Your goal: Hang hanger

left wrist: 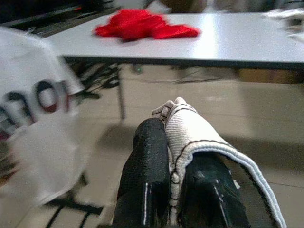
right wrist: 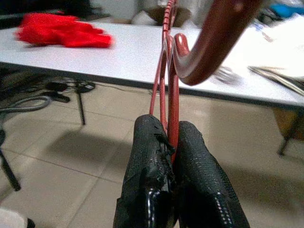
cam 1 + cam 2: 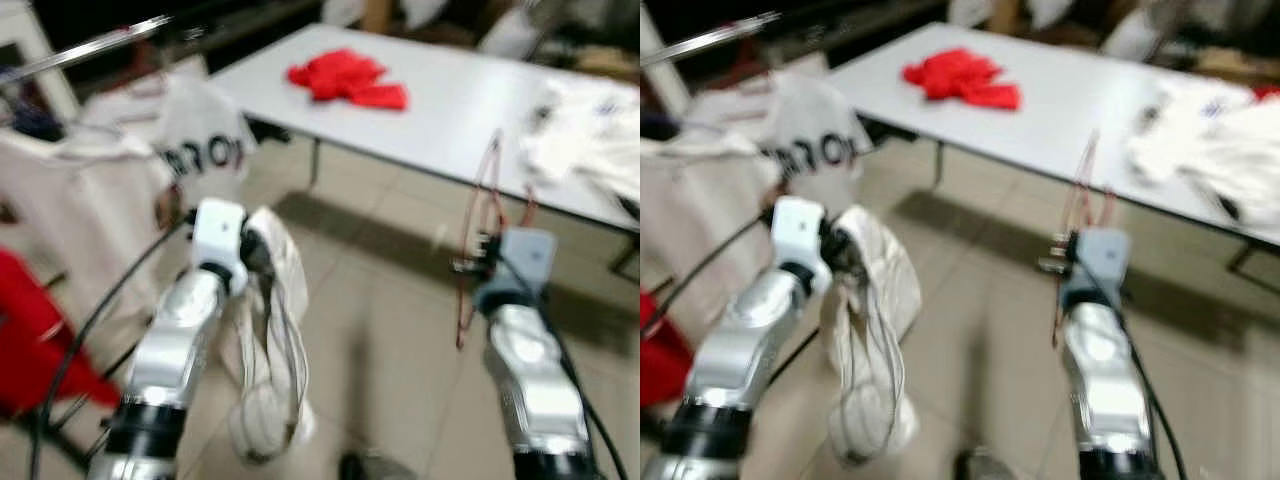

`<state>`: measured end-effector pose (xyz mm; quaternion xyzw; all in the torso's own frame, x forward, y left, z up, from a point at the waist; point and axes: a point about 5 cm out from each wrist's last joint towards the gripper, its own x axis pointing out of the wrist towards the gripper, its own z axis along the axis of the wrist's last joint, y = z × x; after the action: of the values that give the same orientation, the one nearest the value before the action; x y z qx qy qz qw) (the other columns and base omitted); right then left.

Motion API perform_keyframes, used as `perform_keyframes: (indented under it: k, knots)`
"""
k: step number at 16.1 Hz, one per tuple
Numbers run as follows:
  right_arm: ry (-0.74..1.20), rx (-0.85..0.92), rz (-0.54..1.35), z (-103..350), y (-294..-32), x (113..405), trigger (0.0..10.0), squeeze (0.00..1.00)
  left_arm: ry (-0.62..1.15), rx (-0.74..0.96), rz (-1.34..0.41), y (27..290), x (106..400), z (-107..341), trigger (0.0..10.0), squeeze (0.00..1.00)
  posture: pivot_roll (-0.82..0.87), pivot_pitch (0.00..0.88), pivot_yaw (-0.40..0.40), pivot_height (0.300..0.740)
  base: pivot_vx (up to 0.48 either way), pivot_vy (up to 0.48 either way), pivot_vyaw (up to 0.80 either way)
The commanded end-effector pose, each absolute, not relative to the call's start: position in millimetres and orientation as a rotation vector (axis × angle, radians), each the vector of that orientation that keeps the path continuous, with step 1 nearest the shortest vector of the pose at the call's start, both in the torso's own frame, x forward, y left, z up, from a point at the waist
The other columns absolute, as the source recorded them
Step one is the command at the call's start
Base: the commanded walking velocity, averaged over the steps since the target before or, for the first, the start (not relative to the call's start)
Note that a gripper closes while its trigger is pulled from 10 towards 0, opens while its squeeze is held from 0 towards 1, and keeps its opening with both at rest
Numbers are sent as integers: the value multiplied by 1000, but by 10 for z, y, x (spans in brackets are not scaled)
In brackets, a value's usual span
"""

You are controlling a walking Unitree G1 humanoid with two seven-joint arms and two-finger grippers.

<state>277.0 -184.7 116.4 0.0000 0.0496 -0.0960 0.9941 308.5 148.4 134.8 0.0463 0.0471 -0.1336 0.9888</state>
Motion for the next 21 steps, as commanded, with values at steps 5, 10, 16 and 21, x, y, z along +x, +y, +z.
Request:
perform_keyframes:
  k: [5, 10, 16, 21]
  knots:
    - [120, 98, -145, 1191, -1767, 2745, 10000, 0, 29, 114, -254, 1546, 3144, 1500, 10000, 0, -63, 0, 20, 740, 0, 274, -465]
    - [119, 109, -130, 1216, -1743, 2747, 10000, 0, 29, 113, -252, 1556, 3163, 1503, 10000, 0, -65, 0, 20, 740, 0, 317, 0]
    - [129, 128, -130, 1221, -1716, 2761, 10000, 0, 27, 116, -249, 1565, 3183, 1509, 10000, 0, -62, 0, 20, 740, 0, 396, -339]
    - [148, 107, -151, 1206, -1721, 2768, 10000, 0, 27, 114, -252, 1568, 3193, 1511, 10000, 0, -61, 0, 20, 740, 0, 407, -235]
